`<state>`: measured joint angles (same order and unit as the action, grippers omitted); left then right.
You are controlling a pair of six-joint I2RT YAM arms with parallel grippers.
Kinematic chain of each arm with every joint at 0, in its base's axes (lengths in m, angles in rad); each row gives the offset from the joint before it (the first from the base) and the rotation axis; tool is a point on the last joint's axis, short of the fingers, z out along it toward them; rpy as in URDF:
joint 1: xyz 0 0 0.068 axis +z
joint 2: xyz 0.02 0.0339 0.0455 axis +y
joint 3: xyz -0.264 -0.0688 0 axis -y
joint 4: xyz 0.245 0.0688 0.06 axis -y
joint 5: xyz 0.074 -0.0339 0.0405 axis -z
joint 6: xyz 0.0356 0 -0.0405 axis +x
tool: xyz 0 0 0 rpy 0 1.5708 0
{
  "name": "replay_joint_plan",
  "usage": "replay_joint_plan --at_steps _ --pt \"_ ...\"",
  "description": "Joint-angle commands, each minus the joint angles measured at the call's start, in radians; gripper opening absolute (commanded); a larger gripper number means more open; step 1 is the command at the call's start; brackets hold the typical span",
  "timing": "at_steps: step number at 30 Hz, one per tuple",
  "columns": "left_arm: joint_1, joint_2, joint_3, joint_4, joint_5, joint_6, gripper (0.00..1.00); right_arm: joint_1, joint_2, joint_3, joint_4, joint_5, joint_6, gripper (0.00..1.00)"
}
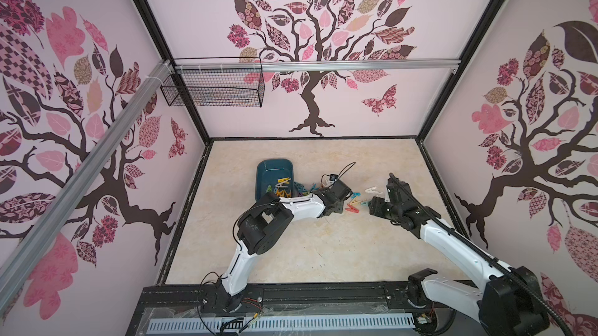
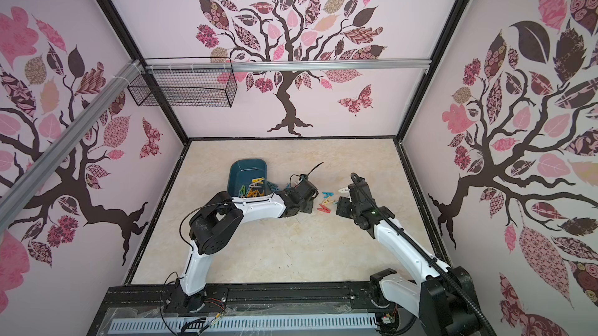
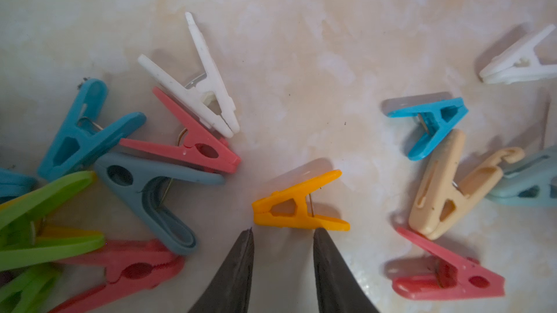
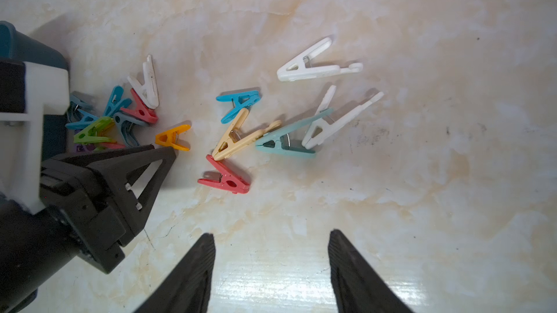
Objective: Put the clothespins into the storage box
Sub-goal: Move the clothespin to the center of the board, then pick up the clothespin from the center of the board.
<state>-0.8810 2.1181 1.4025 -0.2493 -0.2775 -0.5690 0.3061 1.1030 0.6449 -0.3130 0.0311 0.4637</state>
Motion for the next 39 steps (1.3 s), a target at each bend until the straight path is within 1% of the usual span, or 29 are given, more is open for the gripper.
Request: replay_joint_plan --at_steps 1,3,6,13,20,22,25,28,32,36,39 --pt "0.002 0.001 0.035 0.022 0.025 0.005 0.44 -0.005 -0.005 0.000 -0.005 -0.002 0.003 0.63" --pt "-0.007 -0.010 0.037 0.026 0.021 0.008 0.51 -0.005 -0.005 -0.003 -0.002 -0.006 0.007 0.63" --pt "-0.013 -0.007 0.063 0.018 0.015 0.013 0.55 -0.005 -0.002 -0.011 0.007 -0.012 0.014 0.64" --pt "-0.001 0.059 0.140 -0.028 0.000 0.030 0.58 -0.005 -0.004 -0.007 -0.004 -0.012 0.006 0.64" --pt "0.005 0.130 0.246 -0.068 -0.022 0.118 0.58 -0.005 -0.005 -0.014 -0.003 -0.013 0.003 0.64" --pt "0.008 0.139 0.255 -0.068 -0.003 0.134 0.57 -0.005 -0.008 -0.018 -0.002 -0.013 0.006 0.64" --pt "0.014 0.139 0.238 -0.050 0.034 0.147 0.50 -0.005 -0.008 -0.022 -0.001 -0.013 0.006 0.64" --pt "0.013 0.110 0.184 -0.011 0.073 0.156 0.43 -0.005 -0.008 -0.026 0.003 -0.010 0.007 0.64" --pt "0.001 0.053 0.092 0.030 0.124 0.153 0.38 -0.004 0.003 -0.026 0.009 -0.014 0.009 0.64" --pt "-0.031 -0.006 0.008 0.041 0.138 0.149 0.31 -0.005 0.010 -0.027 0.016 -0.017 0.012 0.64" --pt "-0.054 -0.041 -0.034 0.047 0.119 0.157 0.27 -0.004 0.014 -0.032 0.024 -0.022 0.015 0.64"
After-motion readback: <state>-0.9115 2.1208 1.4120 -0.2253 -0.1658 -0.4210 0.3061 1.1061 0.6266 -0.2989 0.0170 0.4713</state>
